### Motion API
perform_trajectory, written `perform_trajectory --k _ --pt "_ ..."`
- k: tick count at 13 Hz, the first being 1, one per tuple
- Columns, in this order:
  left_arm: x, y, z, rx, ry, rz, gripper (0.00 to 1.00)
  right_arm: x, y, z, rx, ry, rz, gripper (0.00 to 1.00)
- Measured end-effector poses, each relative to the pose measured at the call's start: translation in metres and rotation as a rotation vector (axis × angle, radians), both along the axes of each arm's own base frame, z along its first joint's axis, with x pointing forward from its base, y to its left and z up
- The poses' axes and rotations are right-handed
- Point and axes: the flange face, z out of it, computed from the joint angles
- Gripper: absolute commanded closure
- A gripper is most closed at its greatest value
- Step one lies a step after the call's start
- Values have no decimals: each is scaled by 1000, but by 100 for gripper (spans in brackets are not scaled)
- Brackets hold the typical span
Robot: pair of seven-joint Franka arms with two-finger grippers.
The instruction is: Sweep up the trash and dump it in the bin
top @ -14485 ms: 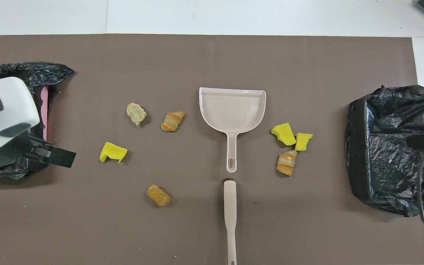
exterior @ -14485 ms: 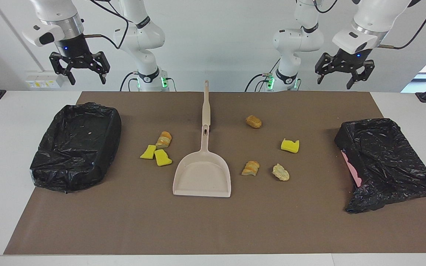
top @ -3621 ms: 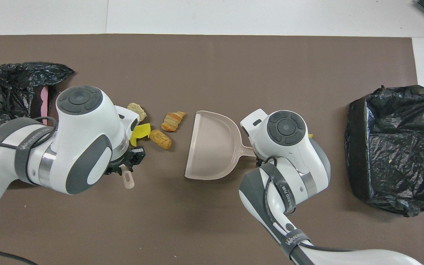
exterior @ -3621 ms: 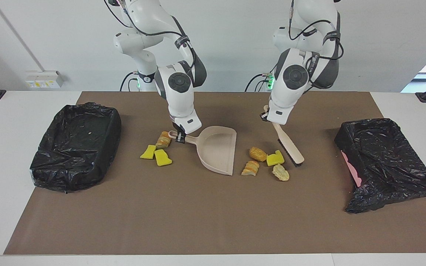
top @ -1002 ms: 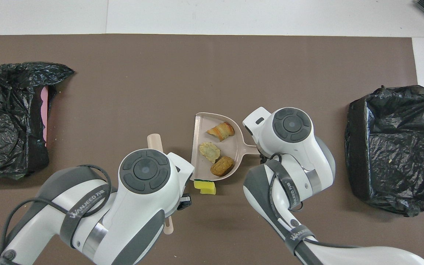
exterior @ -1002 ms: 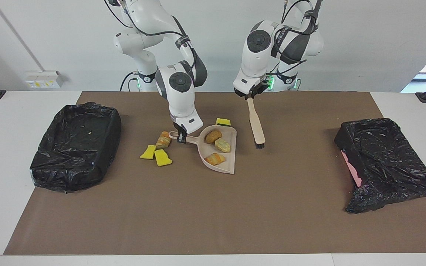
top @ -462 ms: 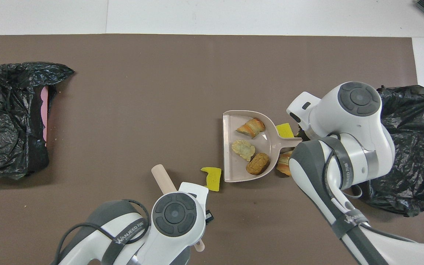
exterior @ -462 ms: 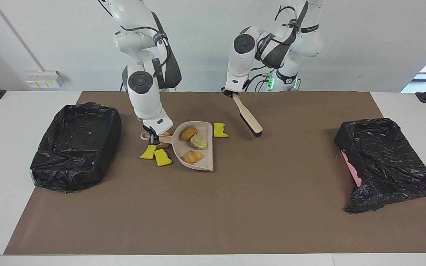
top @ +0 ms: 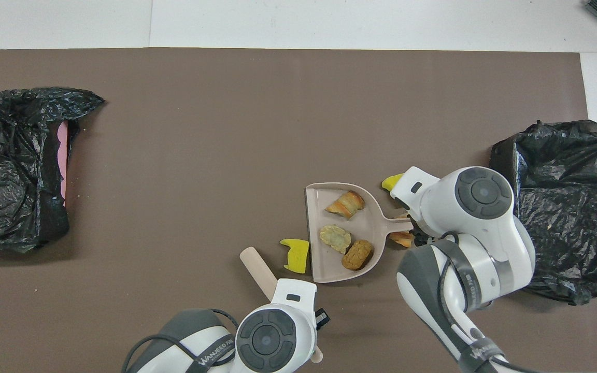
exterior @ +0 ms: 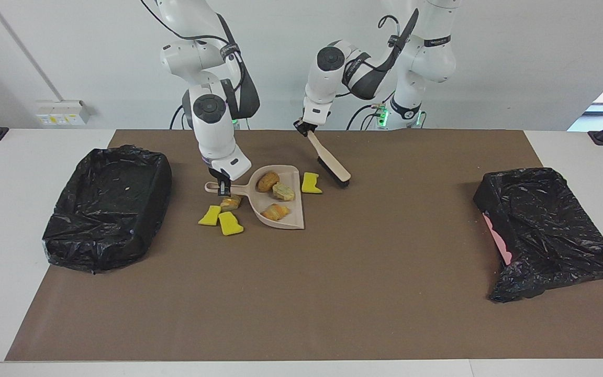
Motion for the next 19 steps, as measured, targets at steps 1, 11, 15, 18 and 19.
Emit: perform_trajectory --k 1,11,15,18,19 --pt "0 -2 1 -12 -12 -5 100 -8 -2 -2 4 -6 -3 100" --pt "-1 -55 33 -210 -129 -179 100 -18 8 -3 8 -20 -34 100" --pt "16 -73 60 -272 -161 -159 100 -18 8 -3 8 -21 -35 100" --pt "20 -71 66 -266 -147 -158 100 -18 8 -3 8 -21 -35 100" --pt "15 -71 66 -253 -128 -170 100 -18 8 -3 8 -21 -35 100"
